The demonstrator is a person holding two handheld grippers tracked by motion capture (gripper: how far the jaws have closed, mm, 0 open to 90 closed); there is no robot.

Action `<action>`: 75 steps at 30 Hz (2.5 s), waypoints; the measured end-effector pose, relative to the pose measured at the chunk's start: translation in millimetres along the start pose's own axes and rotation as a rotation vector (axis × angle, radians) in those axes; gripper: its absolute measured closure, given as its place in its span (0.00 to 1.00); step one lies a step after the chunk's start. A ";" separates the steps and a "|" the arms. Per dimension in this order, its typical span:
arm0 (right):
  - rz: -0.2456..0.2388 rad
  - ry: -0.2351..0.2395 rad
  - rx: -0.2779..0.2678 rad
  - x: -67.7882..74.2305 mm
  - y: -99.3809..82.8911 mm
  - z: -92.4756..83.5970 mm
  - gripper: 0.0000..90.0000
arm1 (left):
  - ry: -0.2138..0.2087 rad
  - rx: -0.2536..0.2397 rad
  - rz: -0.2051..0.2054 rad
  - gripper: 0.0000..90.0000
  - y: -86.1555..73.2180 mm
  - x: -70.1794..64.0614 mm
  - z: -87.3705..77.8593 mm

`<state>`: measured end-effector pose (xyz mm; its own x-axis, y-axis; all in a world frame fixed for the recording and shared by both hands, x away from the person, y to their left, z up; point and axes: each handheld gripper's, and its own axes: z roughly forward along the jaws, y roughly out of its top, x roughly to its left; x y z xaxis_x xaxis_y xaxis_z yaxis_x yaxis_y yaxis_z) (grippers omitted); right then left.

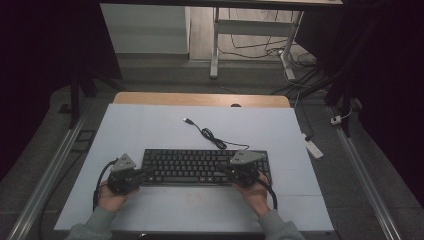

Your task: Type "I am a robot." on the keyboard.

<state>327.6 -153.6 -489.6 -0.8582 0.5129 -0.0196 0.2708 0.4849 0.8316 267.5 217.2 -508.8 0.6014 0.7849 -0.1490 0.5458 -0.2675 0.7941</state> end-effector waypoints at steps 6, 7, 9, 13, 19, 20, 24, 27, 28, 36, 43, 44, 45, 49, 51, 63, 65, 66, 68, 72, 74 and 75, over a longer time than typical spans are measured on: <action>0.002 0.019 0.027 2.3 5.7 16.5 0.99 | 0.032 0.031 -0.006 0.99 -1.2 3.4 5.8; 0.002 0.019 0.027 2.3 5.7 16.5 0.99 | 0.040 0.036 -0.007 0.99 -1.4 3.9 6.6; -0.001 0.025 0.034 3.0 8.1 23.3 0.99 | 0.052 0.044 -0.005 0.99 -1.9 5.1 8.2; -0.007 0.031 0.044 4.0 11.4 29.5 0.99 | 0.067 0.060 -0.007 0.99 -2.9 7.2 10.9; -0.019 0.037 0.061 6.8 19.7 43.2 0.99 | 0.080 0.080 -0.011 0.99 -4.3 10.9 13.8; -0.020 0.041 0.058 7.0 20.2 45.2 0.99 | 0.081 0.081 -0.012 0.99 -4.6 11.2 13.8; -0.021 0.039 0.068 7.2 21.3 49.0 0.99 | 0.086 0.086 -0.014 0.98 -5.6 12.4 14.0; -0.018 0.034 0.084 6.7 21.6 54.2 0.99 | 0.088 0.092 -0.016 0.98 -6.4 13.5 14.7; -0.018 0.032 0.086 6.8 22.1 56.0 0.99 | 0.088 0.092 -0.017 0.98 -6.7 14.1 14.9; -0.003 0.039 0.085 8.5 32.6 74.3 0.99 | 0.097 0.100 -0.027 0.98 -8.3 17.5 17.3; -0.005 0.030 0.112 11.2 35.7 88.9 0.99 | 0.099 0.101 -0.024 0.98 -9.0 17.8 18.2; -0.002 0.024 0.116 10.8 35.8 89.9 0.99 | 0.098 0.102 -0.024 0.98 -9.1 17.9 18.2; 0.002 0.018 0.118 10.2 35.9 90.8 0.99 | 0.098 0.103 -0.024 0.98 -9.2 17.9 18.3; 0.009 0.012 0.123 7.9 36.1 94.7 0.99 | 0.096 0.107 -0.021 0.97 -9.5 17.8 18.8; 0.008 0.008 0.124 7.3 36.3 96.1 0.99 | 0.095 0.108 -0.019 0.97 -9.5 17.6 18.9; 0.007 0.000 0.131 7.1 35.8 99.5 0.99 | 0.096 0.111 -0.021 0.97 -10.3 18.5 20.7; 0.008 0.002 0.128 7.0 35.8 99.7 0.99 | 0.096 0.110 -0.021 0.97 -10.3 18.5 20.8; 0.008 0.002 0.128 7.0 35.8 99.7 0.99 | 0.096 0.111 -0.021 0.97 -10.3 18.5 20.8; 0.007 0.000 0.128 6.9 36.0 99.8 0.99 | 0.097 0.112 -0.020 0.97 -10.4 18.4 20.8; 0.007 0.001 0.131 6.7 35.5 100.5 0.99 | 0.100 0.114 -0.017 0.98 -10.5 18.0 21.4; 0.007 0.001 0.133 6.7 35.3 100.8 0.99 | 0.100 0.119 -0.015 0.98 -10.7 17.7 22.1; 0.007 0.001 0.133 6.7 35.3 100.8 0.99 | 0.099 0.128 -0.015 0.98 -10.9 17.6 23.0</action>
<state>375.4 -61.6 -516.4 -0.8567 0.5157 -0.0133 0.3322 0.5713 0.7505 285.5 221.1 -533.7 0.5358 0.8389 -0.0960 0.6277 -0.3196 0.7099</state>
